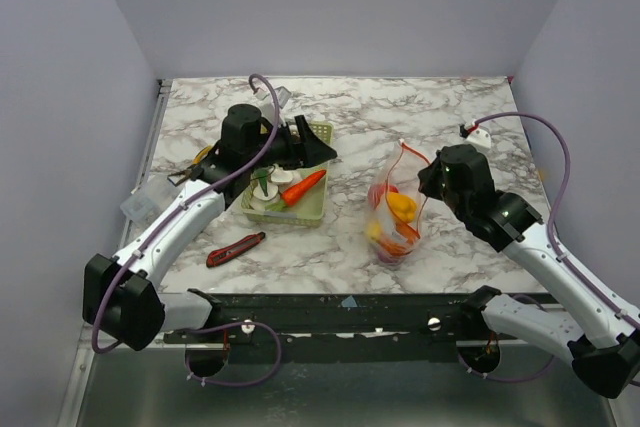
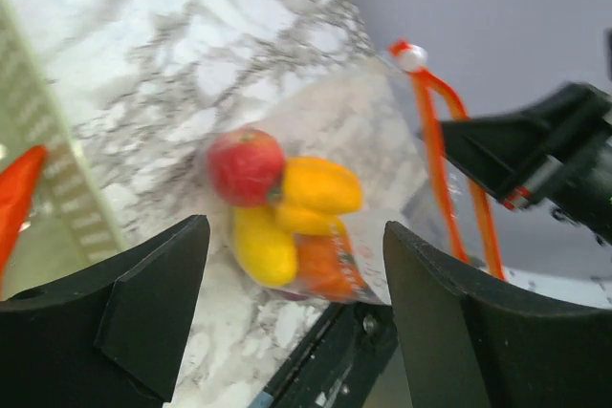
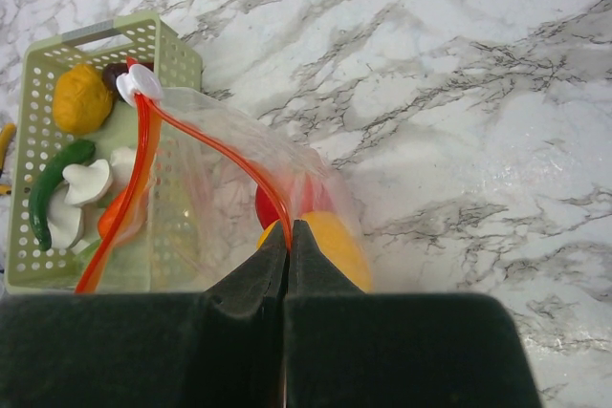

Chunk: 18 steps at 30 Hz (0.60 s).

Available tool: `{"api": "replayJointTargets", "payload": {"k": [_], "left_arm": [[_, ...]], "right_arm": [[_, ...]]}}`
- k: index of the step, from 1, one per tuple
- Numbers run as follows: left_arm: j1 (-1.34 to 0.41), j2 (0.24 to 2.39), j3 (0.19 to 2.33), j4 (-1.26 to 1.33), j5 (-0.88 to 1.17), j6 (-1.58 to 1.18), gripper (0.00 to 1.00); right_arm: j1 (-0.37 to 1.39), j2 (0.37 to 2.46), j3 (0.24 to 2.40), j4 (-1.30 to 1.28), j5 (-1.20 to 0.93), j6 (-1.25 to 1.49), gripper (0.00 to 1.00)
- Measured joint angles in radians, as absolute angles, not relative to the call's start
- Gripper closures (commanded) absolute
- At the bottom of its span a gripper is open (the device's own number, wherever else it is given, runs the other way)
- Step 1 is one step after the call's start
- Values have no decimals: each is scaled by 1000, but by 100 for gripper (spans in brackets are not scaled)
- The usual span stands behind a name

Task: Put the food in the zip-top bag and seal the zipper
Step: Adjust the zipper food storage bag at the center of the board, then pick up the fake fruit from the bin.

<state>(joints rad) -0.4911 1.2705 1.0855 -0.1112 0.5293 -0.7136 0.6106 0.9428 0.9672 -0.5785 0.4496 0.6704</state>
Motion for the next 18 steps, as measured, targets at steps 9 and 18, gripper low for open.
{"api": "replayJointTargets", "payload": {"k": [9, 18], "left_arm": [[-391, 1413, 1063, -222, 215, -727, 23], [-335, 1813, 1457, -464, -18, -562, 26]], "right_arm": [[611, 957, 968, -578, 450, 664, 100], [611, 958, 972, -579, 450, 655, 100]]}}
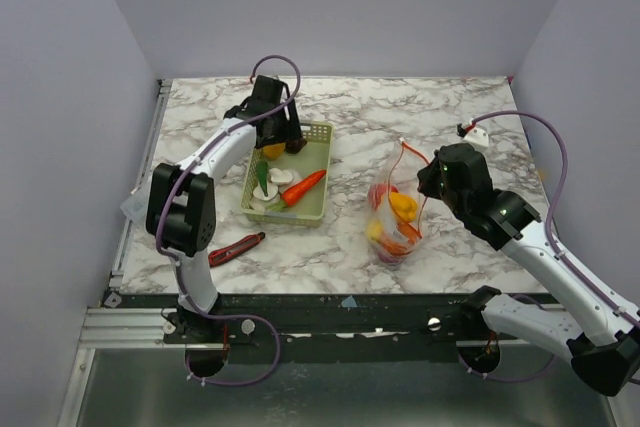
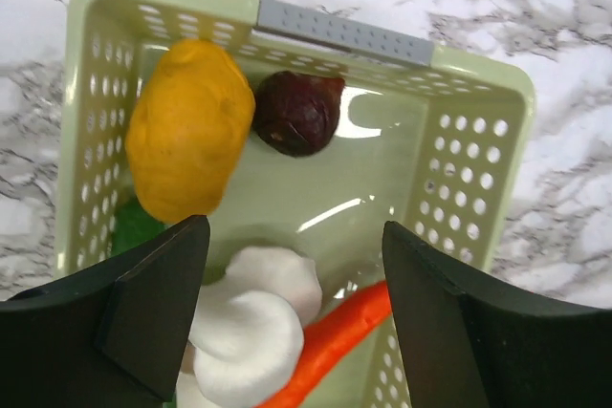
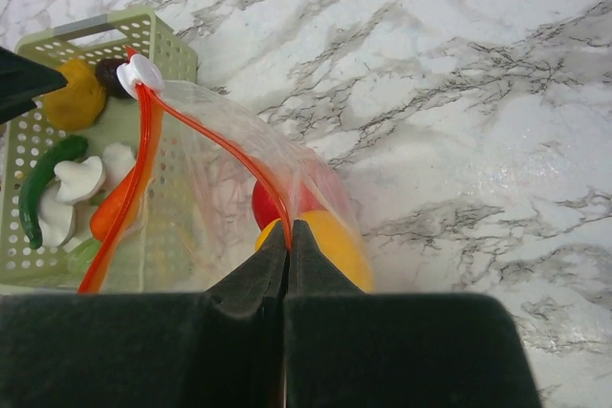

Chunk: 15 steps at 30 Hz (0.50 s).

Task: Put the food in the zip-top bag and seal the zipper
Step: Pick up the fake fruit from the bin.

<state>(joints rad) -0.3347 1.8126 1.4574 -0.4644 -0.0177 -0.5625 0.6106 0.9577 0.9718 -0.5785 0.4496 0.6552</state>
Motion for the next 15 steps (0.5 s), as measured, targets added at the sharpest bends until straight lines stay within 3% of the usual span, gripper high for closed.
{"api": "replayJointTargets", "payload": {"k": [12, 15], "left_arm": [[-336, 2075, 1787, -709, -212, -361, 27], [-336, 2116, 1814, -756, -227, -337, 32]], "right_arm": [[611, 963, 972, -577, 432, 655, 100], [611, 964, 972, -576, 427, 656, 100]]}}
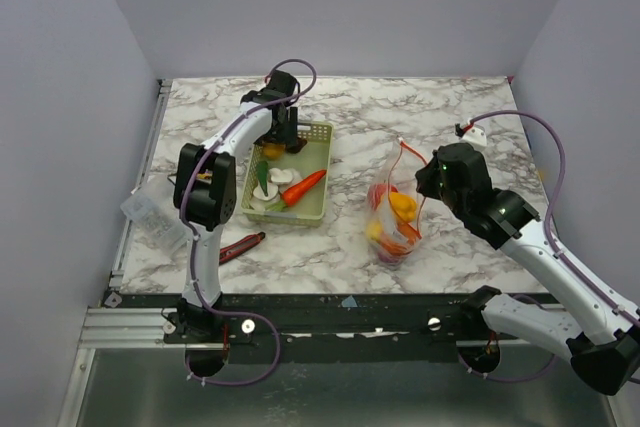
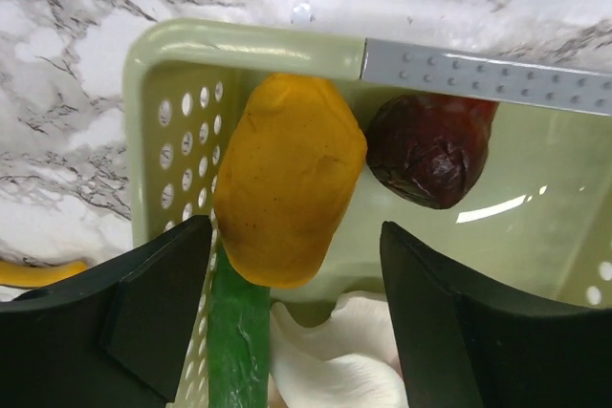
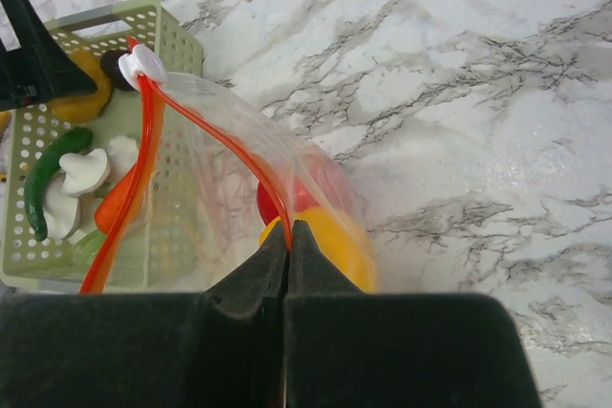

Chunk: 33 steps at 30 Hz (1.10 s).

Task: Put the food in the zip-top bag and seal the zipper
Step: Pick up the fake fruit from the bin.

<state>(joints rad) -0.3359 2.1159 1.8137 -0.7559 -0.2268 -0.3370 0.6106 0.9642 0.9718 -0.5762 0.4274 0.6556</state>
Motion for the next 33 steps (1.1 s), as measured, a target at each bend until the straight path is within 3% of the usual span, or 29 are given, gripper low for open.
{"api": "replayJointTargets", "payload": {"k": [4, 6, 8, 17, 22, 27, 33], "left_arm": [[-336, 2168, 1845, -805, -233, -318, 54], [-336, 2175, 1843, -824, -236, -309, 74], [-336, 2173, 1843, -826, -239, -302, 84], [-348, 1993, 1768, -831, -247, -323, 87], [-354, 1794, 1732, -807, -174, -343, 95], [-353, 1523, 1523, -669, 60, -405, 98], [-419, 1273, 1172, -273, 409, -601, 98]], "right_arm": [[611, 965, 972, -573, 421, 656, 99], [611, 965, 972, -571, 419, 657, 100], [611, 965, 972, -570, 415, 657, 100], [611, 965, 973, -570, 403, 665, 99], [611, 965, 973, -570, 398, 667, 99], [611, 964, 976, -570, 382, 672, 99], [611, 964, 977, -570, 374, 673, 99]]}}
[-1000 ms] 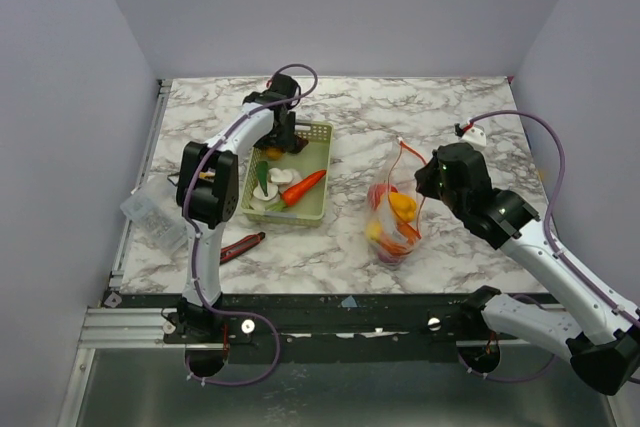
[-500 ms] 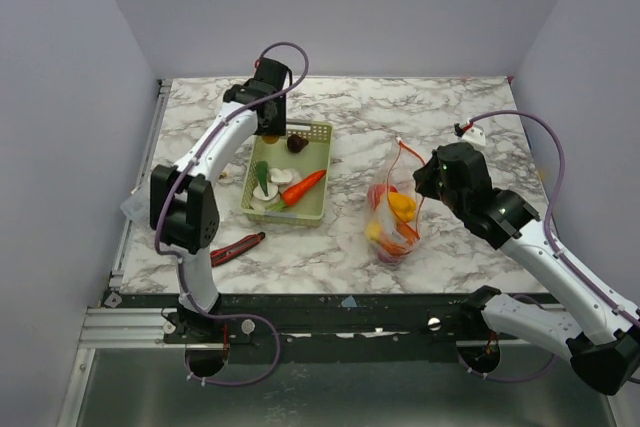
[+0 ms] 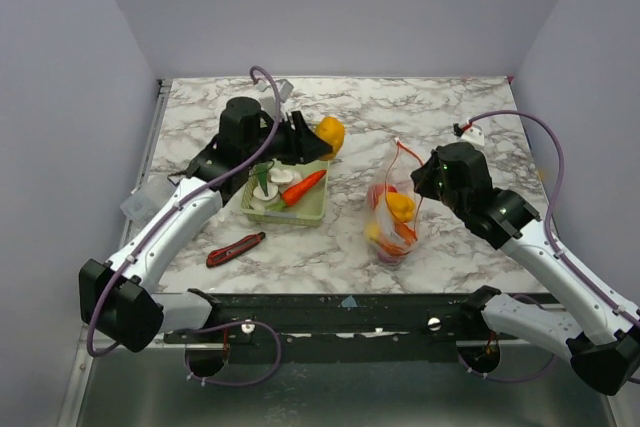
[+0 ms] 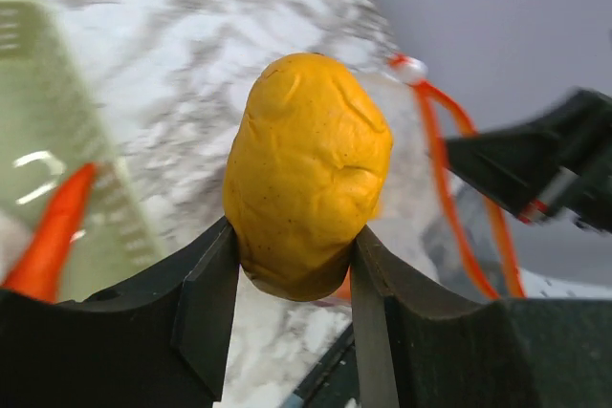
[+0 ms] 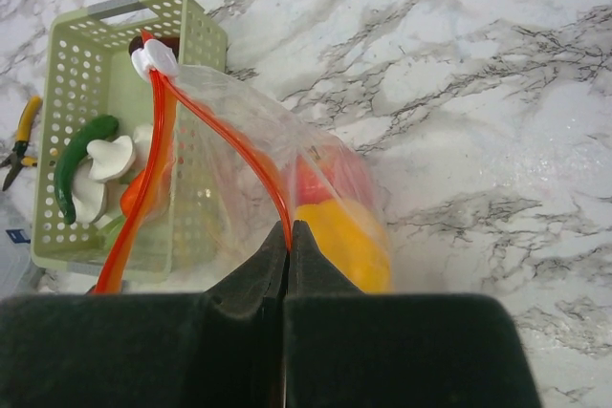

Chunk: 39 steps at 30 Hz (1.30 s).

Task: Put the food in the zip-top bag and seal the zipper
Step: Pick up the fake fruit from the bin, then place the fake fruit in the zipper food storage bag.

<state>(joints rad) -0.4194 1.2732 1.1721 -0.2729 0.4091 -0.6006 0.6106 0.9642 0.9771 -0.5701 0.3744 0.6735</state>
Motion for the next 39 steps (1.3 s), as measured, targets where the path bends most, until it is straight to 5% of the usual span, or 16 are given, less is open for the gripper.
{"api": "replayJointTargets", "payload": {"k": [9, 15, 20, 23, 39], "left_arm": [[-715, 1231, 1149, 14, 569, -592, 95], [-834, 1263, 1169, 14, 542, -501, 81], [-899, 1331, 1198, -68, 475, -413, 39], [-906, 1341, 1196, -100, 445, -389, 29], [-873, 1299, 1197, -166, 270, -324, 25]], "right_arm": [[611, 961, 981, -571, 364, 685, 99], [611, 957, 999, -574, 353, 693, 99], [611, 937, 1000, -572, 348, 704, 99], [611, 933, 1000, -573, 349, 707, 99], [611, 934, 1000, -573, 349, 707, 99]]}}
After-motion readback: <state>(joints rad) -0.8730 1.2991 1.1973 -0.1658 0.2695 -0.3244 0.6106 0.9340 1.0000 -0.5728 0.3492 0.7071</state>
